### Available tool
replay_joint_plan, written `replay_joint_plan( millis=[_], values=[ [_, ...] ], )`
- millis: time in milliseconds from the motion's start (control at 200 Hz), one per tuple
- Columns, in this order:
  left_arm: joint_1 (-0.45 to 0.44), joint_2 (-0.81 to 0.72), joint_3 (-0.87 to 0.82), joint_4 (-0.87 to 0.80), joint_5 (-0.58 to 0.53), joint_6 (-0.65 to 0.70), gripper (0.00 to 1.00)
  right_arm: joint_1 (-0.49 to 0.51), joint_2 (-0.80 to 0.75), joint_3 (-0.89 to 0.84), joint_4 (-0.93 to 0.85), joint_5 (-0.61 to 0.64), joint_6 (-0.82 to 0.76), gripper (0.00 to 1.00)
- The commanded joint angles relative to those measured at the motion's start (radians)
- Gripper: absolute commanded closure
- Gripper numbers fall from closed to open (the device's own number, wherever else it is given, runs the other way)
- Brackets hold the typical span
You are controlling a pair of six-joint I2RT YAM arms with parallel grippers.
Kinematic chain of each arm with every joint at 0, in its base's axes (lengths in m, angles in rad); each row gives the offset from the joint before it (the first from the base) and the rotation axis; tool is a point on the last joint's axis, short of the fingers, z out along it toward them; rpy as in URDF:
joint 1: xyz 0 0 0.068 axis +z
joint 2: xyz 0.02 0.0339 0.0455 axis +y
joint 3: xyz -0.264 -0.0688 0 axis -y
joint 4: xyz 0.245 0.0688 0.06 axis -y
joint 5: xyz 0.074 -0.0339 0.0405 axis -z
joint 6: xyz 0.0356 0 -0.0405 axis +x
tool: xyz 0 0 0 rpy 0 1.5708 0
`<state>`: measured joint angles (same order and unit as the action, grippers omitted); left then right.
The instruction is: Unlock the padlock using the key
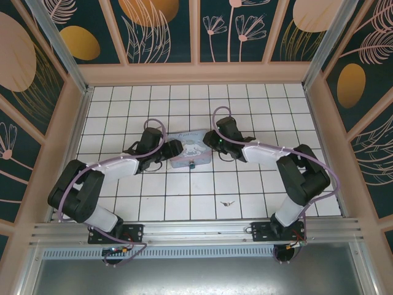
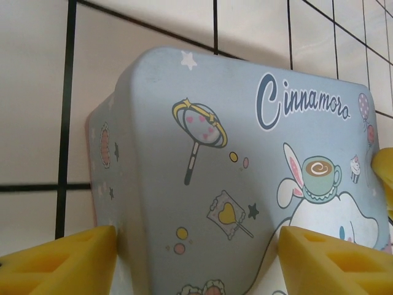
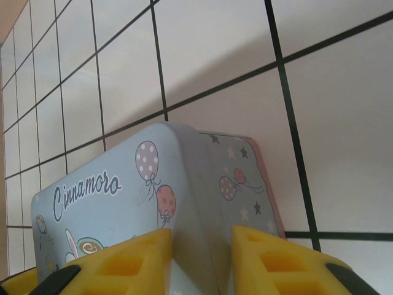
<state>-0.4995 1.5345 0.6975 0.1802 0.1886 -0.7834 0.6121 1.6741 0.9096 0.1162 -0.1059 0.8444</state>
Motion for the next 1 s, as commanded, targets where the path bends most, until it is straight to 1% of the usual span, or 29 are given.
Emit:
replay_joint_plan(
  millis=[0,130,375,425,651,841,911,996],
  values=[
    [-0.01,0.015,0.047,0.038,-0.006,0.056,0.28,0.018,0.036,-0.009,-0.021,-0.073,0.006,0.68],
    [-0.01,0.029,0.066,0.026,-0.017,0.068,0.27,0.018,0.007,-0.034,-0.011,-0.071,0.013,0.61],
    [-0.008,0.029,0.08,0.02,-0.031,0.07,0.24,0.015,-0.041,-0.032,-0.036,-0.045,-0.015,0.37],
    [-0.008,0.022,0.078,0.016,-0.036,0.072,0.22,0.014,-0.058,-0.035,-0.043,-0.036,-0.021,0.31],
    [-0.007,-0.041,0.058,-0.009,-0.1,0.073,0.12,-0.002,-0.172,-0.074,-0.114,0.028,-0.031,0.14],
    [-0.004,-0.128,0.062,-0.078,-0.148,0.085,0.07,-0.007,-0.291,-0.105,-0.226,0.067,-0.074,0.11],
    [-0.005,-0.161,0.065,-0.109,-0.152,0.088,0.02,-0.007,-0.33,-0.126,-0.266,0.076,-0.092,0.09],
    [-0.004,-0.2,0.062,-0.143,-0.158,0.09,0.01,-0.005,-0.375,-0.157,-0.307,0.071,-0.106,0.07]
  ],
)
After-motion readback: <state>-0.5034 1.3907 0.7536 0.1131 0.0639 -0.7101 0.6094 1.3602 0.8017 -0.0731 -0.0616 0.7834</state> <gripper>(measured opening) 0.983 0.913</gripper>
